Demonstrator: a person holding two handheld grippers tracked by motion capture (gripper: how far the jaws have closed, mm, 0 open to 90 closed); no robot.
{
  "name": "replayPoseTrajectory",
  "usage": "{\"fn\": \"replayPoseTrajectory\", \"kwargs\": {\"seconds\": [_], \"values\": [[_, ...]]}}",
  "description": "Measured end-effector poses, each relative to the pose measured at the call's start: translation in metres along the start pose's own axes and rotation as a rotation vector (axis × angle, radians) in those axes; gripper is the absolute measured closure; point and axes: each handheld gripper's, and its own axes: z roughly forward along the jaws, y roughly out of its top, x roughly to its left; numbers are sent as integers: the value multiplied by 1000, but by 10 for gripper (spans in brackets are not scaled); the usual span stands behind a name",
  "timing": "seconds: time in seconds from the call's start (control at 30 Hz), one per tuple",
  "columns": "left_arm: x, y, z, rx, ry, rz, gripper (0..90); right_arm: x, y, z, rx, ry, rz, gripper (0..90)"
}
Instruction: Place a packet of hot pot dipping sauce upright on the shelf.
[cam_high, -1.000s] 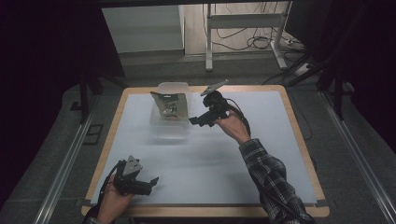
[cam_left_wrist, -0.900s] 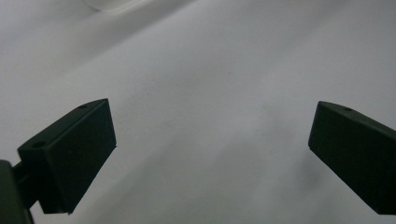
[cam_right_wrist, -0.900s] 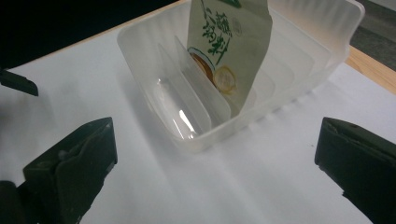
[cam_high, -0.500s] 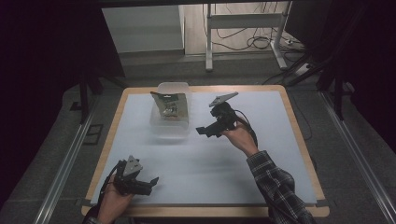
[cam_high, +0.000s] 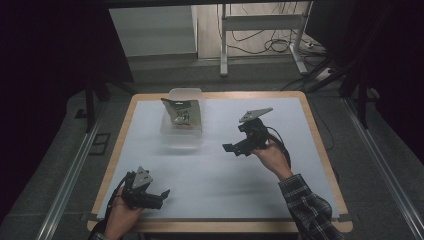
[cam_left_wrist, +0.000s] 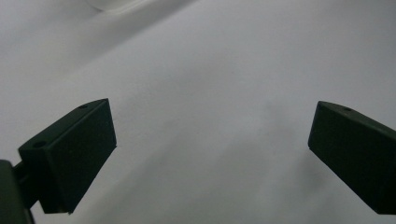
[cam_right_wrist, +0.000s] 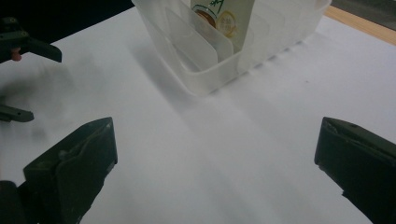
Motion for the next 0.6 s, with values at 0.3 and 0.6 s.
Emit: {"fn": "replayPoseTrajectory", "kwargs": {"seconds": [0.3,0.6], "values": [[0,0,0,1,3,1,7,1,-24,-23,-2,-28,14,0],[0,0,0,-1,5,0,7,5,-47,-46,-22,-56,33,0]]}}
